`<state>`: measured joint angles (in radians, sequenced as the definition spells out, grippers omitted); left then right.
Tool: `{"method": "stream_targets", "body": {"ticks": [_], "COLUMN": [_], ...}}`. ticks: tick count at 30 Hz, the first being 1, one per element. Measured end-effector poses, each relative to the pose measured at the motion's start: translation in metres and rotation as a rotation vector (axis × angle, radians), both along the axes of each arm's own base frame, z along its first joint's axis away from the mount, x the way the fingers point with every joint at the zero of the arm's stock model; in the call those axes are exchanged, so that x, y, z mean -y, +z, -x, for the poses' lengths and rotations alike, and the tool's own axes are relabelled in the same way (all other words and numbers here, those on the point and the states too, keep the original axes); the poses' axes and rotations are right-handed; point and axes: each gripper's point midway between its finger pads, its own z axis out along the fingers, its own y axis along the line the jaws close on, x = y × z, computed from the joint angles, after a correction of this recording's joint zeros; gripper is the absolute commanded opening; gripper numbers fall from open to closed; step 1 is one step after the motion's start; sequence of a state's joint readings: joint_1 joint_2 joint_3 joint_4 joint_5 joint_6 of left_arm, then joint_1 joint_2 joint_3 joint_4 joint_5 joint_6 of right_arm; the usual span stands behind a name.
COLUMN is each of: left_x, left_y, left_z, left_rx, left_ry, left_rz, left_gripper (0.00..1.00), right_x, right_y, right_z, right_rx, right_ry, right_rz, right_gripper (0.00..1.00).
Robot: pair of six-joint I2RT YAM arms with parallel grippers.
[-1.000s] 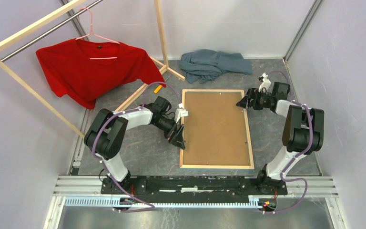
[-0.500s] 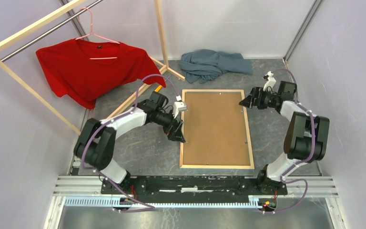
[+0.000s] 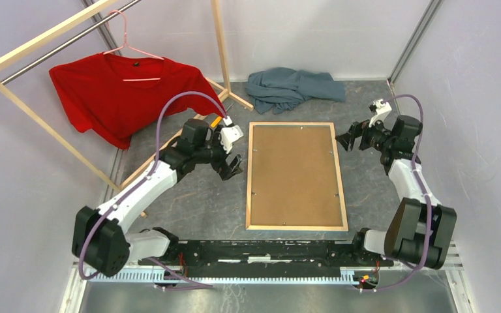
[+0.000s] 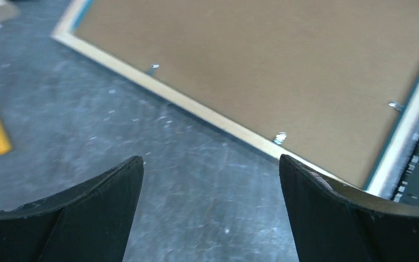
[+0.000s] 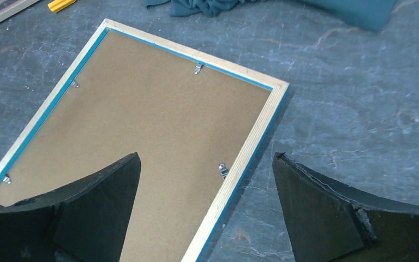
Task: Take the photo out of the frame
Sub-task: Turn over the photo frame at the center of the board, then pick up the screwdriver from the center of the board.
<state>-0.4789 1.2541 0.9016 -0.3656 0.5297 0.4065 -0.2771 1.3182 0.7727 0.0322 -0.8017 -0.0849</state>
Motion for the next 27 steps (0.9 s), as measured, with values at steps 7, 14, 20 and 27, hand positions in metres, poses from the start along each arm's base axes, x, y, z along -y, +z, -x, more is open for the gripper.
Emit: {"method": "stream_targets", "body": {"ticks": [7, 14, 20, 27], "left_x": [-0.034, -0.071, -0.073, -0.07], "left_y": [0.01, -0.021, -0.043, -0.066], "left_z": [-0.021, -0.05, -0.104, -0.175], "left_rx": [0.146, 0.203, 0.157, 0.088], "left_ry": [0.169, 0.352, 0.414, 0.455], "left_rz": [-0.082, -0.173, -0.225, -0.247], "left_gripper": [1.0, 1.0, 1.0, 0.95], "right_x": [0.007, 0.007, 0.009, 0.01], "right_y": [0.026, 0.039, 0.037, 0.039], "right_z": [0.007, 0.013, 0.013, 0.013], "right_rx": [0.154, 0.24, 0.243, 0.252], "right_ry": [-0.016, -0.018, -0.022, -0.023], "right_rz": [0.121, 0.164, 0.17, 0.173], "right_gripper": [0.98, 0.98, 0.98, 0.98]}}
